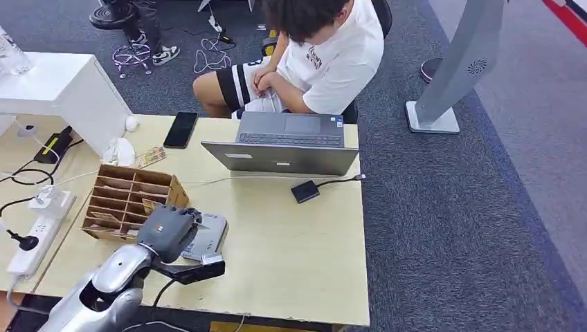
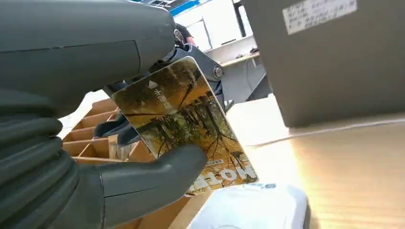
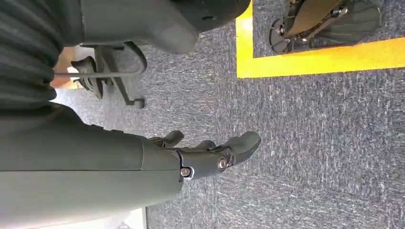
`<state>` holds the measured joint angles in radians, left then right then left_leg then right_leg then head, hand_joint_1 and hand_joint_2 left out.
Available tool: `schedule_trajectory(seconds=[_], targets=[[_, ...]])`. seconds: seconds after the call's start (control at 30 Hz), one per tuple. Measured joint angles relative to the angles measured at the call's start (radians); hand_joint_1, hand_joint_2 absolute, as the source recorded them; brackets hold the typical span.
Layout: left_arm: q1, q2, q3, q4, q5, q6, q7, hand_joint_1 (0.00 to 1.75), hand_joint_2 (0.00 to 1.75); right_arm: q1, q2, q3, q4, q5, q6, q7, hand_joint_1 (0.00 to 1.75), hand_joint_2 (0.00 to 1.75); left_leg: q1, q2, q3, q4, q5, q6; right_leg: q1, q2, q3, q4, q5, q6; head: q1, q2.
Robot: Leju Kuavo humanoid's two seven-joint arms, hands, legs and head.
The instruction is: Pass the card to the sensor for recognition and then transmit it.
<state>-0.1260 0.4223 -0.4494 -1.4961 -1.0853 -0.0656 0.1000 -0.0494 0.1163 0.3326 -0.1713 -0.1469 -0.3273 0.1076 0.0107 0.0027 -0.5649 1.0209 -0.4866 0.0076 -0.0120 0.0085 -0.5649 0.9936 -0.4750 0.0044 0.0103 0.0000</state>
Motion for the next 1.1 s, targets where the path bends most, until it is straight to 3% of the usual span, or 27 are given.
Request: schedule_trajectory(seconds=[0.33, 1.1], targets=[[0.002, 0.0, -0.01, 0.047, -0.006, -0.032, 0.034, 1.75, 1.75, 0.004, 0.0, -0.003, 0.003, 0.002, 0.005, 0.014, 0.0, 1.75, 0.0, 0.0, 0.0, 0.0, 0.0, 0.0, 0.0, 0.0, 0.0, 0.0, 0.0, 0.0, 0.0, 0.0], [-0.007, 0.0, -0.025, 0.079, 0.009, -0.068, 0.023, 1.75, 1.75, 0.009, 0.0, -0.004, 0.004, 0.006, 0.008, 0.002, 0.0, 1.75, 0.0, 0.0, 0.0, 0.0, 0.0, 0.0, 0.0, 0.0, 0.0, 0.0, 0.0, 0.0, 0.0, 0.0]])
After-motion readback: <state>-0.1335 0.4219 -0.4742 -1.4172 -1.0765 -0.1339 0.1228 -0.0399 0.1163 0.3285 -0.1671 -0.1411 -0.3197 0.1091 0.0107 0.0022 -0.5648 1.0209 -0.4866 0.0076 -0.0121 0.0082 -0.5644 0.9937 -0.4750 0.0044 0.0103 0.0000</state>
